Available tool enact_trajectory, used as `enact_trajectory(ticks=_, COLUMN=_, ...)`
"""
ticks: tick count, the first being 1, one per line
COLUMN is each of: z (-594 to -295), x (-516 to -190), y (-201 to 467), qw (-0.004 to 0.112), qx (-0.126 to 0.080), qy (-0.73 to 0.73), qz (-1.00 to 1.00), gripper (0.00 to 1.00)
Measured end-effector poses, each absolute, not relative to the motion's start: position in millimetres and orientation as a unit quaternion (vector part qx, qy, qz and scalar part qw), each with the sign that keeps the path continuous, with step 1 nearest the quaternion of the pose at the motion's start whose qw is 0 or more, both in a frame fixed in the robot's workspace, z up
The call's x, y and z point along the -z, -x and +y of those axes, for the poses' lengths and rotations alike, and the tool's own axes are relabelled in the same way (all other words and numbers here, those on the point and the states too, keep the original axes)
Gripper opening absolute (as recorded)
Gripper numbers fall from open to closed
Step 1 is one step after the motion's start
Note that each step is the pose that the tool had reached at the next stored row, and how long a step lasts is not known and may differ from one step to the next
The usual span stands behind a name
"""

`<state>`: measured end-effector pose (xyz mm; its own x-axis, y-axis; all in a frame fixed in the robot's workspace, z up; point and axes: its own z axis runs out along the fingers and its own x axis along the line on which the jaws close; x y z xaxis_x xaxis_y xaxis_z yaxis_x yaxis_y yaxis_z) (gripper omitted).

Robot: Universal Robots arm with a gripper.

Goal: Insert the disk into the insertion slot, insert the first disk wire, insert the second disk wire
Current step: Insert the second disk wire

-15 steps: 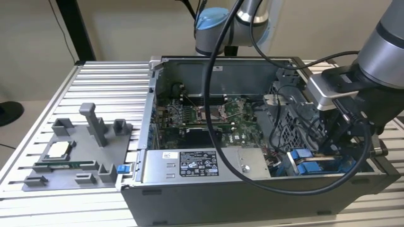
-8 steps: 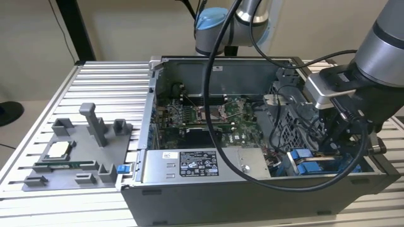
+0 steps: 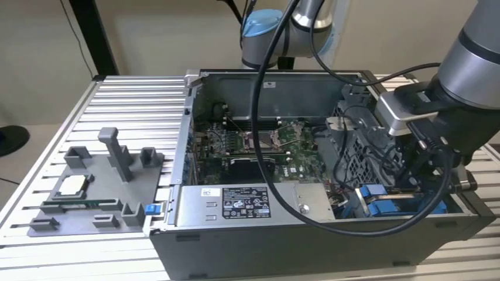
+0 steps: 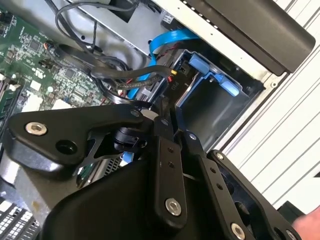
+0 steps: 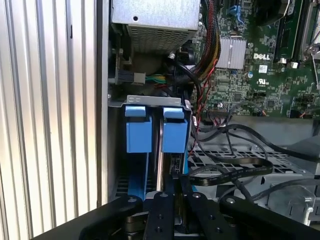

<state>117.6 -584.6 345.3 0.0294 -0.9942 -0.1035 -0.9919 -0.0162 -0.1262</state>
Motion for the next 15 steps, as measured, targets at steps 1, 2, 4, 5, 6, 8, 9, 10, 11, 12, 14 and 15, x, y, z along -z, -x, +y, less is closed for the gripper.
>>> enact_trajectory(ticks=1, z=-584.4, x=-344.9, y=-117.7, qw=0.082, qx=0.008, qy=0.712, qz=0.697, gripper=0.00)
enact_trajectory(ticks=2, z=-584.2, x=-344.6, y=-118.0, qw=0.082, qx=0.008, qy=0.711, qz=0.698, gripper=0.00)
enact_trajectory(ticks=4, z=-583.8, x=-344.2, y=-118.5, qw=0.083, qx=0.009, qy=0.710, qz=0.699, gripper=0.00)
enact_trajectory(ticks=5, z=-583.6, x=-344.1, y=-118.7, qw=0.084, qx=0.010, qy=0.709, qz=0.700, gripper=0.00)
enact_trajectory(ticks=6, z=-583.2, x=-344.0, y=-118.8, qw=0.084, qx=0.010, qy=0.709, qz=0.701, gripper=0.00)
enact_trajectory(ticks=8, z=-582.5, x=-343.6, y=-118.9, qw=0.084, qx=0.011, qy=0.707, qz=0.702, gripper=0.00)
enact_trajectory(ticks=9, z=-582.2, x=-343.3, y=-118.9, qw=0.085, qx=0.011, qy=0.707, qz=0.702, gripper=0.00)
enact_trajectory(ticks=10, z=-581.9, x=-343.2, y=-118.9, qw=0.085, qx=0.011, qy=0.706, qz=0.703, gripper=0.00)
enact_trajectory(ticks=11, z=-581.6, x=-342.9, y=-118.8, qw=0.085, qx=0.011, qy=0.706, qz=0.703, gripper=0.00)
enact_trajectory(ticks=12, z=-581.3, x=-342.6, y=-118.9, qw=0.085, qx=0.011, qy=0.705, qz=0.704, gripper=0.00)
enact_trajectory(ticks=14, z=-580.8, x=-341.9, y=-118.9, qw=0.085, qx=0.011, qy=0.705, qz=0.704, gripper=0.00)
enact_trajectory(ticks=15, z=-580.7, x=-341.5, y=-118.8, qw=0.085, qx=0.011, qy=0.704, qz=0.705, gripper=0.00)
